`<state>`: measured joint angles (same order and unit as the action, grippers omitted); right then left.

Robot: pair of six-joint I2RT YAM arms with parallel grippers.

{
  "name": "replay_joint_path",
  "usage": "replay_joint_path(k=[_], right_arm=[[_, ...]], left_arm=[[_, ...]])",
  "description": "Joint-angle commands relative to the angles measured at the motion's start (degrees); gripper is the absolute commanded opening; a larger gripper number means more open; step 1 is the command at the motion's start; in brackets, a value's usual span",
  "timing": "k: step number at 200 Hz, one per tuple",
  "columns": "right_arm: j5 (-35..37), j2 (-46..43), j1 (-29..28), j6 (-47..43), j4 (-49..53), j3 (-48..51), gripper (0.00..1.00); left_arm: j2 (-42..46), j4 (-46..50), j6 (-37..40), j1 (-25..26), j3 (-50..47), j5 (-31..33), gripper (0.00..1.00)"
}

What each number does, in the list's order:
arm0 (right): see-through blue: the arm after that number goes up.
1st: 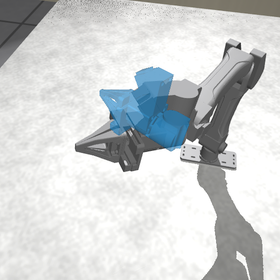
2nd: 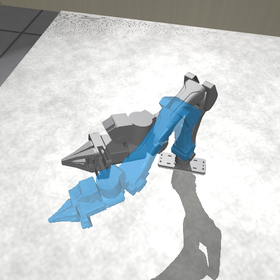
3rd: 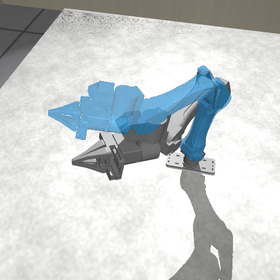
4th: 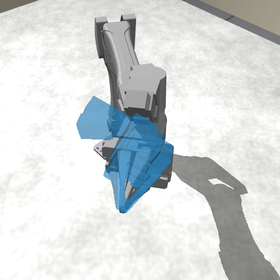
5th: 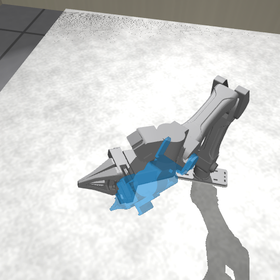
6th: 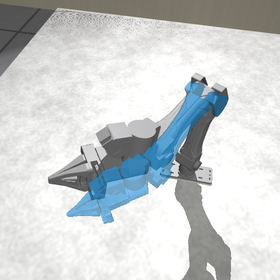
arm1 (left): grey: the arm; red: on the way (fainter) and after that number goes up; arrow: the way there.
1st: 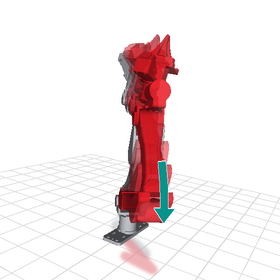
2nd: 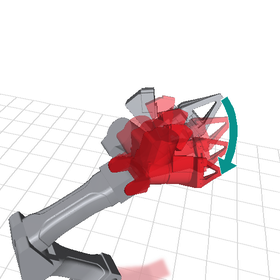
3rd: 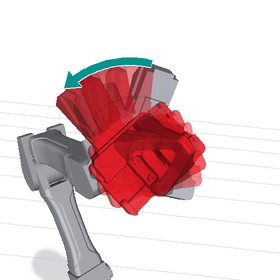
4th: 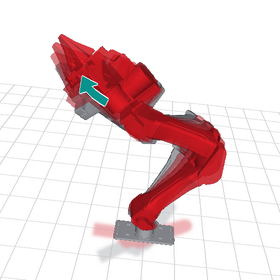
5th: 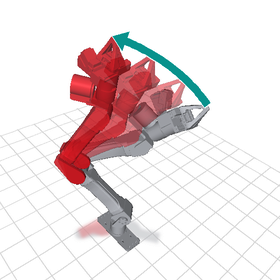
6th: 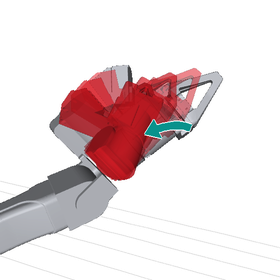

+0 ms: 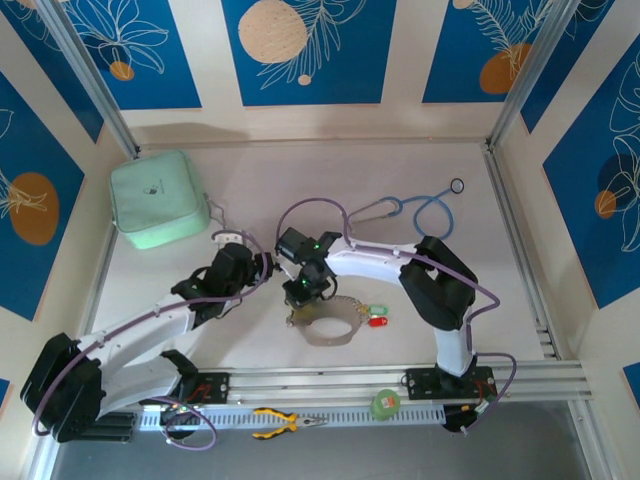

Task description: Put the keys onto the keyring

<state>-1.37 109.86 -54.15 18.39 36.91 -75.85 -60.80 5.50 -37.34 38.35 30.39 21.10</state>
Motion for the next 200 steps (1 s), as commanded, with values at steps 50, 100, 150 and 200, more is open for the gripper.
replay_joint_path(k=[50,100,150,200], right_arm=[[-1.31,-11.58,10.71,-0.86,0.11,7.78,0.28],[-1.01,-19.95,16.41,0.27,1.70,17.21,0.29],[-1.12,-24.82,24.73,4.84,1.92,23.37,0.31],[-9.53,-24.40,28.41,8.25,-1.96,28.42,0.33]], left_arm=[[1.33,-2.52,6.93,-0.45,0.68,-4.18,0.81],[-0.11,-7.03,12.19,-0.37,1.13,-11.49,0.79],[-4.49,-9.39,14.05,1.02,3.11,-20.16,0.75],[-13.44,-10.92,16.93,7.20,7.98,-26.62,0.72]])
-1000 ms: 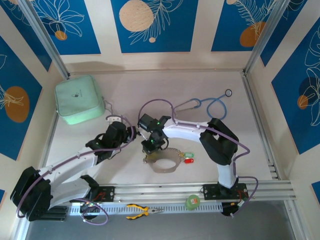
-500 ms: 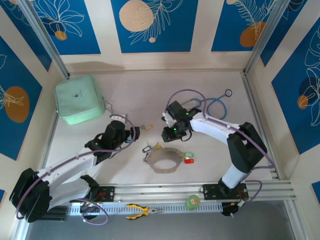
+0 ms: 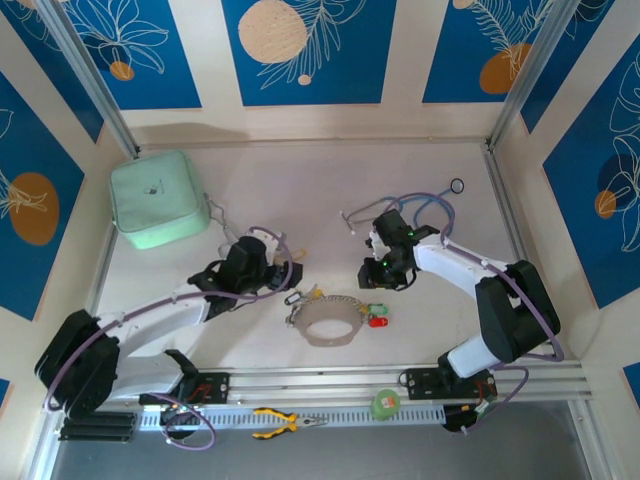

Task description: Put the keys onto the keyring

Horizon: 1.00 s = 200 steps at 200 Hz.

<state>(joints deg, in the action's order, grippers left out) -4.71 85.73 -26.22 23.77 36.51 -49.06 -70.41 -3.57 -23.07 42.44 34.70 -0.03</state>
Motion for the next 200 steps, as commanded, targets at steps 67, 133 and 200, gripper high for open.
replay_joint_path(k=[67,133,200], right_arm=[[-7.53,1.64,-2.88,3.65,-0.28,4.27,0.33],[-7.16,-0.91,-7.70,6.27,1.76,5.95,0.16],[-9.92,-1.26,-12.08,7.71,0.91,5.37,0.12]], left_arm=[[-6.69,9.15,-3.72,10.02,5.99,4.12,0.77],[-7.23,17.28,-16.39,10.50,5.03,4.58,0.78],[-11.71,16.98,-17.01,10.54,5.36,5.18,0.59]])
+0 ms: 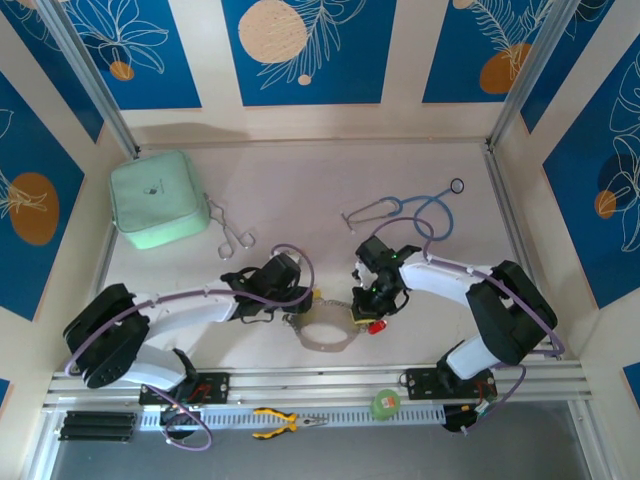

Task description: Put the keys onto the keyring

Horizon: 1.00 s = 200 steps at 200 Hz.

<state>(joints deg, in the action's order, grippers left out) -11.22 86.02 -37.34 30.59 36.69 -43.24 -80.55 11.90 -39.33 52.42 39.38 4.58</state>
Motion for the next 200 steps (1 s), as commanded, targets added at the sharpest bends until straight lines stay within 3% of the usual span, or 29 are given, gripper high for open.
replay_joint_path(k=[1,25,80,142,163,200], right_arm=[[-3.39,-1.59,-0.92,0.84,0.74,-0.48,0.12],[-1.79,-4.44,2.09,-0.55,1.81,-1.27,0.20],[3.48,-8.98,11.22,-6.79,4.46,-5.11,0.23],[2.61,-9.03,14.43,-9.91,3.59,-7.42,0.23],[2.26,-8.90,15.38,-11.19,3.00,-8.40,0.23],[0.18,-9.09,16.24,-14.84,0.78,-10.96,0.23]], left_arm=[[-1.69,1.48,-0.75,0.56,0.69,0.50,0.59],[-3.17,2.76,-0.57,0.49,1.48,-0.40,0.52],[-3.11,4.95,-3.86,0.58,0.53,-1.68,0.41],[-4.64,4.22,-3.60,0.57,2.72,0.27,0.10],[-3.67,4.26,-1.18,0.53,3.06,2.27,0.00],[-0.04,-0.46,11.63,0.41,2.11,6.84,0.00]])
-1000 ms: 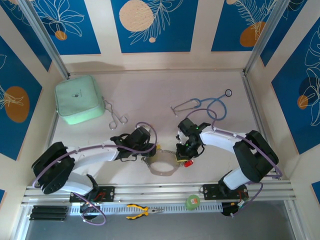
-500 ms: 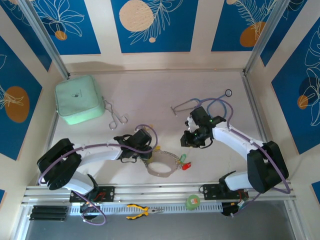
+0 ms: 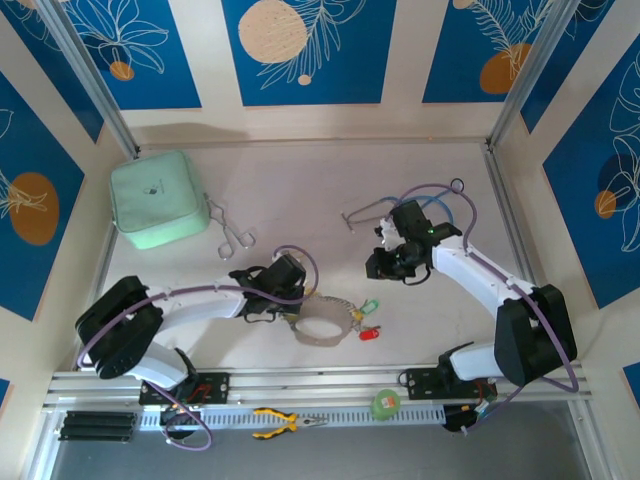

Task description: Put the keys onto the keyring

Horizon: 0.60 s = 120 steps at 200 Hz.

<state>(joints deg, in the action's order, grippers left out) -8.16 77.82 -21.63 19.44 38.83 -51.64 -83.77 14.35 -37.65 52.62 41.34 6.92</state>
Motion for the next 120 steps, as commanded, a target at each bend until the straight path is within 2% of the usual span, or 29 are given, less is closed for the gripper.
replay_joint_path(k=[1,37,79,103,120], right_arm=[[-2.94,-0.95,0.49,-3.79,-1.42,-2.67,0.23],[-3.41,-5.18,0.52,-7.05,-7.28,-2.46,0.23],[-4.01,-13.82,-0.20,-12.13,-20.24,3.58,0.23],[-6.23,-18.44,-1.84,-20.23,-30.53,9.50,0.23],[-7.89,-20.97,-4.06,-30.28,-35.49,12.58,0.23]], left_arm=[[3.30,-3.18,10.39,0.21,0.05,4.59,0.00],[9.43,-11.64,27.04,0.25,-3.51,3.96,0.00],[18.90,-32.84,43.90,0.12,-15.12,-1.92,0.00],[21.07,-38.13,50.73,-0.31,-18.42,-5.69,0.00],[21.69,-40.38,54.03,-0.83,-19.53,-7.86,0.00]])
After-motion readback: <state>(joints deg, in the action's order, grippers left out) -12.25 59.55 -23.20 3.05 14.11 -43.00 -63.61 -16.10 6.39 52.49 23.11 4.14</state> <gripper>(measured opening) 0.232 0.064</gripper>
